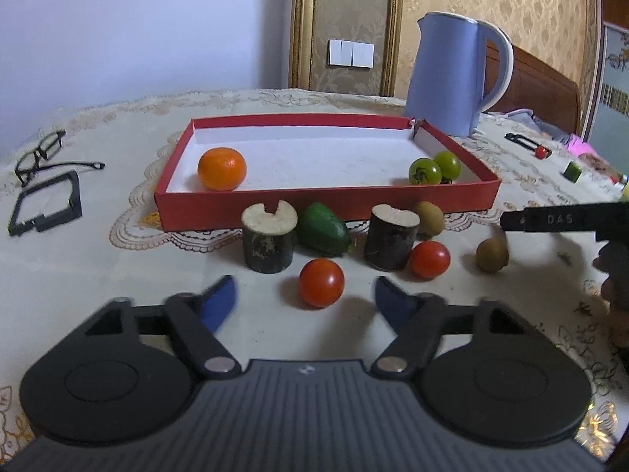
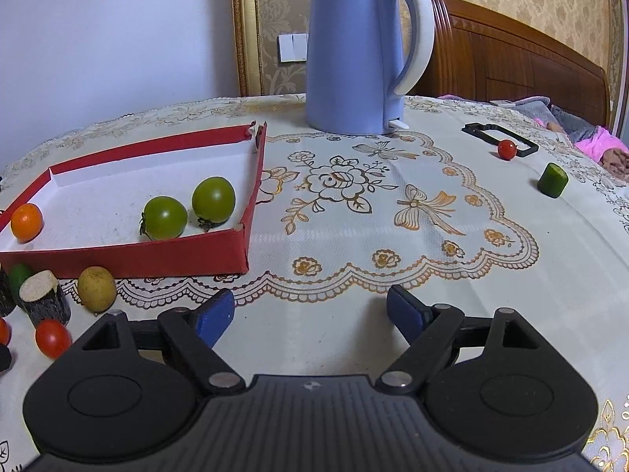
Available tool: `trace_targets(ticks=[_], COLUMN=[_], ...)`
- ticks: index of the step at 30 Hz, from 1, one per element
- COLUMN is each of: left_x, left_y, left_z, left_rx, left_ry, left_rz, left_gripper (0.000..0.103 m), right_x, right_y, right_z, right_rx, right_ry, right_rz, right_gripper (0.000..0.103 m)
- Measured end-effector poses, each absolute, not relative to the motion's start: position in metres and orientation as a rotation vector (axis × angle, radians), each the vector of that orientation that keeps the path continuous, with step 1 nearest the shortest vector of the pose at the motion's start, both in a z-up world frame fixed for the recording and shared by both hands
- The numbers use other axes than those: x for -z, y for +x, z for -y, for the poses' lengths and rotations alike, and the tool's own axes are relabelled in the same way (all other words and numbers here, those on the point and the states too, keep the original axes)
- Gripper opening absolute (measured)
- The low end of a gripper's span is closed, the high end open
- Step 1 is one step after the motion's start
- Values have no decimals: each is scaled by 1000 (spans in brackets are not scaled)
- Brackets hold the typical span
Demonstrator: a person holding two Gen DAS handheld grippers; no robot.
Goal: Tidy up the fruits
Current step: 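Grasp a red cherry tomato with the left gripper, then drop the cherry tomato into the tray beside the orange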
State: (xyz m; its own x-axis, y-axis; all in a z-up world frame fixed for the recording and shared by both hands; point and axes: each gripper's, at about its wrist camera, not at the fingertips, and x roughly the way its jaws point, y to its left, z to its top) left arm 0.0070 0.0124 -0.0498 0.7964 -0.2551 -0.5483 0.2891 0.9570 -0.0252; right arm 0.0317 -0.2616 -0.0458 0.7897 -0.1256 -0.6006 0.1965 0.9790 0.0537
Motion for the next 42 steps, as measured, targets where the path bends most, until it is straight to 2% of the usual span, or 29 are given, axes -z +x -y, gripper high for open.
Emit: trace_targets(ticks=[4, 5, 7, 9, 19, 25, 31, 42], left_x=[51, 51, 50, 50, 27, 5, 13, 29], left_y=[8, 9, 11, 13, 7, 40, 84, 117], left_z=[-4, -3, -2, -1, -12, -35, -45, -35], left_rx=[288, 293, 293, 305, 332, 250, 189, 160], left_ry=[104, 108, 103, 93, 57, -17, -31, 23], left_rz=[-577, -579, -587, -590, -546, -521, -574, -627], left_gripper=[46, 37, 26, 23, 22, 22, 22, 22], right_x=[45, 45, 45, 45, 45, 45, 45, 45], right_y=[31, 31, 31, 31, 31, 31, 31, 31], right_z=[262, 262, 263, 264, 265, 265, 266, 265], right_rx=[170, 170, 167, 164, 162, 162, 160, 161], right_ry=[121, 122, 128, 135, 142, 145, 149, 148], right_rz=[-636, -636, -633, -631, -628, -627, -626, -626], right_gripper=[85, 85, 85, 85, 85, 86, 86, 86])
